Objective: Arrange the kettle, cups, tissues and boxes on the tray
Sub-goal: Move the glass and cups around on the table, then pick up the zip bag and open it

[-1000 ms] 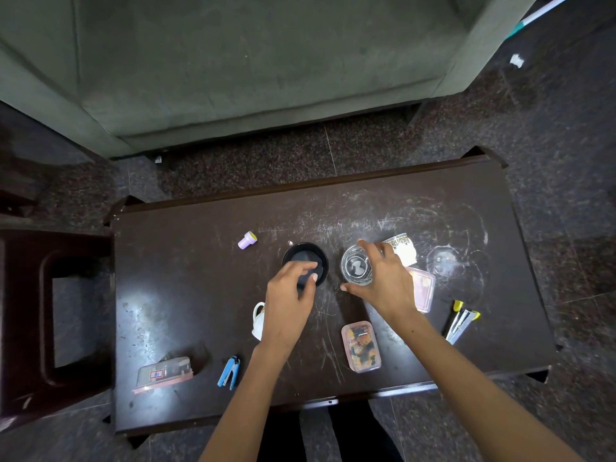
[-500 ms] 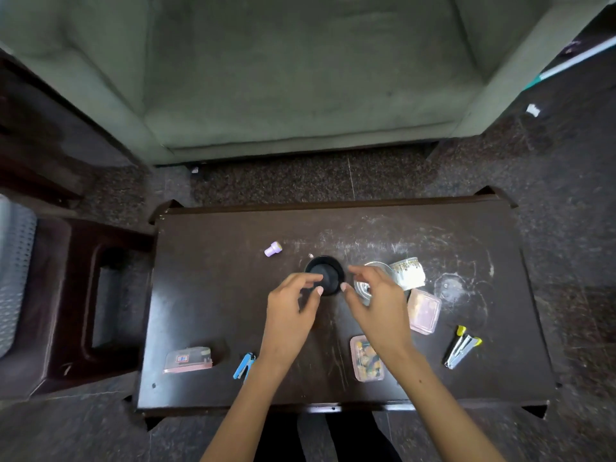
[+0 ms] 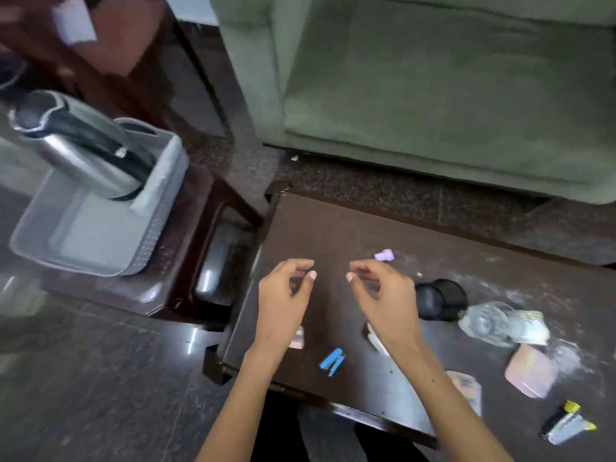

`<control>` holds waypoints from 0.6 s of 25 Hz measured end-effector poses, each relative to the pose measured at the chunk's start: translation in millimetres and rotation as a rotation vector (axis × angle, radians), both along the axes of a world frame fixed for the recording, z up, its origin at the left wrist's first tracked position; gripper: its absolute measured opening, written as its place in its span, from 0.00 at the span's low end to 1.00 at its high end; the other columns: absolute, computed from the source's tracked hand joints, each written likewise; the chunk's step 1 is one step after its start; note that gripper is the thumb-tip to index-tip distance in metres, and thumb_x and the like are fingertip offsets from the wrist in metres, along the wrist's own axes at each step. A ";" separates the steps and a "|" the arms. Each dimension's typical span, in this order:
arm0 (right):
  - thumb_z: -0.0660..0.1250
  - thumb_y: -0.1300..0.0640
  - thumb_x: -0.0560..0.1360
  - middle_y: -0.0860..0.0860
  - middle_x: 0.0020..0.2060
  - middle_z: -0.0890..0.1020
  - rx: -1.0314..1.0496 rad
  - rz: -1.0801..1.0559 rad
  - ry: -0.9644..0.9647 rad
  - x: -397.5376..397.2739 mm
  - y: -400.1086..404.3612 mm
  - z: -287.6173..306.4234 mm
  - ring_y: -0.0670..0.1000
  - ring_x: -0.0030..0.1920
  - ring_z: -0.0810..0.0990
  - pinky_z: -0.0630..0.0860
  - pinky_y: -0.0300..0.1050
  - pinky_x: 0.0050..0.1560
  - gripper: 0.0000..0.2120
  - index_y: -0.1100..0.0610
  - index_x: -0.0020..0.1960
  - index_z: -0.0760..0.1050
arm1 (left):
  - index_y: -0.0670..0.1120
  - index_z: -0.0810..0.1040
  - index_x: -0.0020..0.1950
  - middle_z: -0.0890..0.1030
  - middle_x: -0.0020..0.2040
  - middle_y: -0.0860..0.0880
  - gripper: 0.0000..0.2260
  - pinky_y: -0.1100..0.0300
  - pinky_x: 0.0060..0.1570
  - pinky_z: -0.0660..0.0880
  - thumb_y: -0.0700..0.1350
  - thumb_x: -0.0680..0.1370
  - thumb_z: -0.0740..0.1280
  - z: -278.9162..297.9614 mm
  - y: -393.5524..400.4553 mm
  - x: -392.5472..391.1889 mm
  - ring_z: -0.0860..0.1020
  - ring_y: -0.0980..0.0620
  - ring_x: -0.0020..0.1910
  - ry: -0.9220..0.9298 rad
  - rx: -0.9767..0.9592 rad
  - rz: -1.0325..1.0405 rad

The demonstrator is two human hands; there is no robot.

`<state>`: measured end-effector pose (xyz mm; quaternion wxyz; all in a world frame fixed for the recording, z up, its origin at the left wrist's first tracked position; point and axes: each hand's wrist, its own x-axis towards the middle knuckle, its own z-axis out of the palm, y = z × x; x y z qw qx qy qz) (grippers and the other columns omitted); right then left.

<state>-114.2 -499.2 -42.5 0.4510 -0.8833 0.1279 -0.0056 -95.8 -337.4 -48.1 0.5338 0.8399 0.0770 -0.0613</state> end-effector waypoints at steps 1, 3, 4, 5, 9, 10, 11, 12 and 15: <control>0.69 0.58 0.72 0.45 0.44 0.84 0.002 0.018 0.002 10.3 22.1 -0.5 0.41 0.44 0.82 0.78 0.41 0.48 0.06 0.54 0.49 0.81 | 0.46 0.81 0.50 0.83 0.47 0.51 0.06 0.73 0.43 0.73 0.39 0.75 0.69 0.1 22.8 7.3 0.79 0.62 0.45 0.013 0.000 0.026; 0.69 0.58 0.72 0.45 0.44 0.84 0.011 0.066 -0.004 39.6 81.4 -4.0 0.41 0.44 0.82 0.79 0.42 0.47 0.06 0.53 0.49 0.81 | 0.46 0.81 0.51 0.83 0.48 0.50 0.06 0.71 0.44 0.73 0.39 0.75 0.69 -1.0 81.2 27.2 0.80 0.61 0.45 0.029 0.002 0.075; 0.69 0.57 0.72 0.45 0.44 0.84 0.009 0.085 -0.008 53.7 107.2 -5.3 0.41 0.44 0.82 0.79 0.42 0.46 0.06 0.53 0.49 0.81 | 0.46 0.81 0.51 0.83 0.48 0.50 0.06 0.70 0.45 0.74 0.40 0.75 0.69 -2.2 104.6 36.5 0.80 0.60 0.45 0.034 0.012 0.085; 0.69 0.57 0.73 0.45 0.44 0.84 0.003 0.100 -0.009 70.4 134.7 -6.8 0.41 0.44 0.82 0.78 0.41 0.46 0.05 0.52 0.49 0.81 | 0.46 0.81 0.51 0.83 0.48 0.51 0.06 0.68 0.46 0.74 0.40 0.75 0.69 -3.5 128.9 47.9 0.80 0.60 0.45 0.030 0.029 0.093; 0.69 0.56 0.73 0.47 0.43 0.85 0.011 0.126 -0.017 137.4 232.0 -13.4 0.42 0.43 0.82 0.80 0.46 0.46 0.06 0.54 0.49 0.81 | 0.46 0.81 0.52 0.83 0.48 0.53 0.07 0.63 0.49 0.76 0.42 0.75 0.68 -5.5 208.9 92.1 0.80 0.59 0.46 0.023 0.064 0.124; 0.68 0.56 0.74 0.47 0.43 0.85 0.013 0.132 -0.011 153.0 254.6 -15.8 0.42 0.43 0.82 0.80 0.47 0.46 0.06 0.55 0.49 0.81 | 0.46 0.81 0.53 0.82 0.48 0.54 0.07 0.64 0.49 0.76 0.42 0.76 0.68 -6.1 226.3 103.0 0.79 0.59 0.46 0.029 0.059 0.134; 0.68 0.54 0.74 0.48 0.42 0.85 0.007 0.132 -0.003 165.5 273.0 -18.4 0.43 0.43 0.82 0.81 0.48 0.46 0.07 0.55 0.50 0.81 | 0.46 0.81 0.54 0.82 0.48 0.54 0.07 0.66 0.48 0.75 0.42 0.76 0.68 -7.1 238.9 111.7 0.79 0.60 0.46 0.035 0.064 0.143; 0.68 0.53 0.74 0.48 0.41 0.85 0.002 0.127 0.010 176.6 290.3 -20.4 0.44 0.42 0.83 0.81 0.48 0.46 0.08 0.55 0.50 0.81 | 0.46 0.80 0.54 0.82 0.48 0.53 0.07 0.67 0.47 0.74 0.41 0.76 0.67 -9.2 249.7 119.2 0.78 0.60 0.45 0.035 0.072 0.156; 0.70 0.47 0.71 0.50 0.38 0.84 0.046 0.066 0.113 205.5 336.0 -31.0 0.49 0.42 0.83 0.80 0.49 0.48 0.15 0.58 0.50 0.80 | 0.45 0.81 0.52 0.82 0.48 0.53 0.07 0.71 0.43 0.73 0.40 0.76 0.67 -20.9 276.6 135.8 0.78 0.62 0.43 0.037 0.075 0.196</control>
